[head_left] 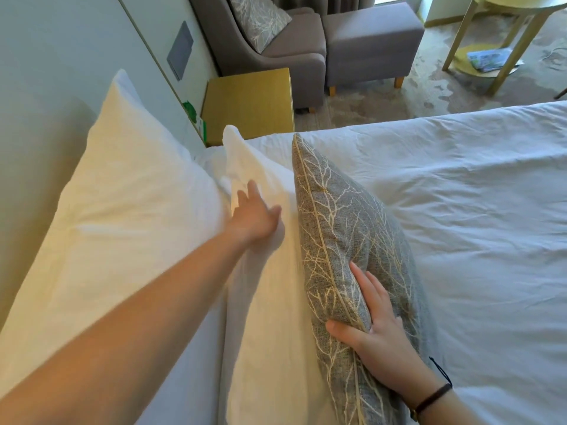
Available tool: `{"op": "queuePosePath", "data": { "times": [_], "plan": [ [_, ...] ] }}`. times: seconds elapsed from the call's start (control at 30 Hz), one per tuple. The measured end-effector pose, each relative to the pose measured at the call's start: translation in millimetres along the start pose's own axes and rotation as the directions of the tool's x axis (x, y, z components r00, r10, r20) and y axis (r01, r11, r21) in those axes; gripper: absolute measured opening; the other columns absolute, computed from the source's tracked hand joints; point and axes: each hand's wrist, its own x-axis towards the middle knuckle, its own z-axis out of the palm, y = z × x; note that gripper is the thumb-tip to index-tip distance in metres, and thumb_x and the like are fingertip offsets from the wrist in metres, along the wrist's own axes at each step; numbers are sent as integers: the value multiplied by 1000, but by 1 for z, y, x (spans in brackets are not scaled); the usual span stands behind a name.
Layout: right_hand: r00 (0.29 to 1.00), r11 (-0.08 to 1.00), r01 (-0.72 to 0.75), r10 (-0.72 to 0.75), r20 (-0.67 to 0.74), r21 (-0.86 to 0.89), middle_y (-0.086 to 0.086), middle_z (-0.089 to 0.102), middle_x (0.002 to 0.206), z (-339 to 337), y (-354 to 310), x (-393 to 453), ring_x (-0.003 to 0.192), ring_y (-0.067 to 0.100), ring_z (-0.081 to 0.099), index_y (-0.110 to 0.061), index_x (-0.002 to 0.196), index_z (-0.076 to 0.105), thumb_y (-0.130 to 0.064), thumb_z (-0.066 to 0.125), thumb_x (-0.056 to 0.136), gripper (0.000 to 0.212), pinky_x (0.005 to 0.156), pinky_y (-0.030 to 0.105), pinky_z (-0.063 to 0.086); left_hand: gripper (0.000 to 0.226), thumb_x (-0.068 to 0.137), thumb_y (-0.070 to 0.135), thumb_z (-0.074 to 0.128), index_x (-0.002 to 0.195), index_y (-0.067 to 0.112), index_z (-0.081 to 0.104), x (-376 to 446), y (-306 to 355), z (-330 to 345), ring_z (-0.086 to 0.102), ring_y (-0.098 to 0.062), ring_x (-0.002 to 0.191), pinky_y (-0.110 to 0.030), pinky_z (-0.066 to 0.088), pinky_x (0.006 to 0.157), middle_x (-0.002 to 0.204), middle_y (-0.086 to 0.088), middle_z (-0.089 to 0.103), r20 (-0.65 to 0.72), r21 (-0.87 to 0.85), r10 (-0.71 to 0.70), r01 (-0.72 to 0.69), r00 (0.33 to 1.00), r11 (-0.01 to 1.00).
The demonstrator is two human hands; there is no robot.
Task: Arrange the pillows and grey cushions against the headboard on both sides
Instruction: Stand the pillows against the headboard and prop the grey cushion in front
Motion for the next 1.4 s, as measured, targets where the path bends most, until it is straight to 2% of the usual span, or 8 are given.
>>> {"op": "queuePosePath", "data": {
  "times": [0.13,0.23,0.43,0.67,0.87,1.13,1.27,1.4],
  "plan": [
    [1000,999,21,-21,20,-31,-27,7,155,-2,2,-1,134,-11,9,-76,132,9,-69,65,58,92,115,61,-2,80,96,61,37,157,18,7,-91,-4,41,3,-40,149,-52,10,121,162,-24,4,-107,-58,43,-50,993,997],
    [998,999,36,-35,59,-18,-28,7,155,-9,11,-1,138,-7,10,-75,133,12,-86,57,60,86,116,62,2,80,87,79,25,149,30,31,-155,16,53,18,-24,149,-42,19,118,161,-6,25,-206,-153,131,-164,970,975],
    [995,1000,-16,17,-98,14,-14,15,161,-39,49,19,147,7,12,-61,142,22,-90,36,72,76,120,51,15,79,61,94,43,115,35,42,-221,40,74,65,-12,89,-38,54,75,100,17,63,-49,-71,28,-32,998,997],
    [981,983,-174,179,-71,62,-4,17,162,-54,93,48,146,22,23,-43,152,13,-90,47,67,103,116,54,23,52,93,56,46,56,22,36,-222,22,83,34,-10,42,-29,23,44,48,6,36,-89,-138,154,-165,984,977],
    [986,976,-165,164,13,140,-5,34,155,-9,81,48,137,24,39,-49,150,17,-83,45,75,87,113,56,31,56,95,44,55,51,19,29,-240,-14,57,26,-14,36,-26,19,43,41,5,26,-143,-273,194,-227,971,935],
    [944,886,-317,263,197,337,-1,49,146,49,41,58,129,23,51,-37,145,41,-94,56,55,107,109,54,39,53,91,51,48,52,17,35,-258,-27,-12,30,-13,38,-29,25,43,43,4,33,-317,-192,276,-346,908,919],
    [938,889,-334,281,206,311,2,35,156,46,50,58,141,30,35,-43,148,30,-96,50,57,107,113,61,27,47,98,51,44,61,22,38,-251,-24,9,38,-13,48,-32,29,49,55,5,41,-179,-121,213,-237,960,964],
    [943,902,-315,261,209,295,-2,25,160,31,43,49,144,28,29,-51,149,15,-95,50,59,106,113,63,26,43,94,64,36,70,28,41,-266,-24,32,45,-8,55,-32,33,51,62,7,47,-273,-160,176,-225,946,961]
  ]
}}
